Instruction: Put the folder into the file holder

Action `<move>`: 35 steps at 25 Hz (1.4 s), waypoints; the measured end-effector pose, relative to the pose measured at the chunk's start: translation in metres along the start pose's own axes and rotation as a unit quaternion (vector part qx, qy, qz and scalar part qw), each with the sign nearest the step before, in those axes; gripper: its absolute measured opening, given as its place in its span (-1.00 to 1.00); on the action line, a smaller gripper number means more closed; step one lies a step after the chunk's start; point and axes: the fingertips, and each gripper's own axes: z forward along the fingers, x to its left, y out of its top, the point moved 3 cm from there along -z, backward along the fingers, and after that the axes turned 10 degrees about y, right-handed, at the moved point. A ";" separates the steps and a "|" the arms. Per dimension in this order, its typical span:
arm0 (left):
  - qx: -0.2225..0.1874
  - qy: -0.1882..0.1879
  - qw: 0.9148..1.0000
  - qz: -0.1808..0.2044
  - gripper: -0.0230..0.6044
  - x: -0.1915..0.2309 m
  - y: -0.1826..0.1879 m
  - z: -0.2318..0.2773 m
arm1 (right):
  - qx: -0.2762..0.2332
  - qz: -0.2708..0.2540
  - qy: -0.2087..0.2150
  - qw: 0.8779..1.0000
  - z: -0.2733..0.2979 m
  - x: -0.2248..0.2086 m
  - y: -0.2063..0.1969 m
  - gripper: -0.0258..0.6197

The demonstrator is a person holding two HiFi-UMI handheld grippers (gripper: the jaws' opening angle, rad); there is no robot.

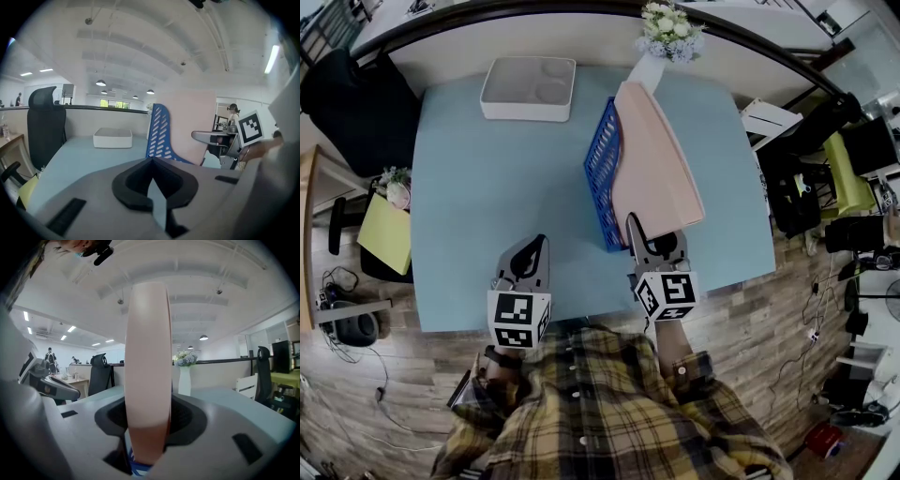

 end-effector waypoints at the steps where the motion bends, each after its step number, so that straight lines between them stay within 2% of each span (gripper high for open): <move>1: 0.001 0.000 1.000 0.000 -0.96 0.000 0.000 0.001 | 0.004 0.001 0.000 1.000 0.001 0.000 -0.002 -0.38; 14: 0.002 0.005 1.000 0.000 -0.96 0.004 -0.002 0.001 | 0.044 0.008 -0.001 0.999 0.004 0.000 -0.029 -0.36; 27: 0.001 0.001 1.000 0.003 -0.96 0.000 0.001 0.003 | 0.041 0.027 0.007 0.999 0.005 -0.004 -0.032 -0.29; 35: -0.003 0.002 1.000 0.005 -0.96 -0.006 0.002 0.001 | 0.036 0.039 0.014 0.998 0.001 -0.005 -0.033 -0.10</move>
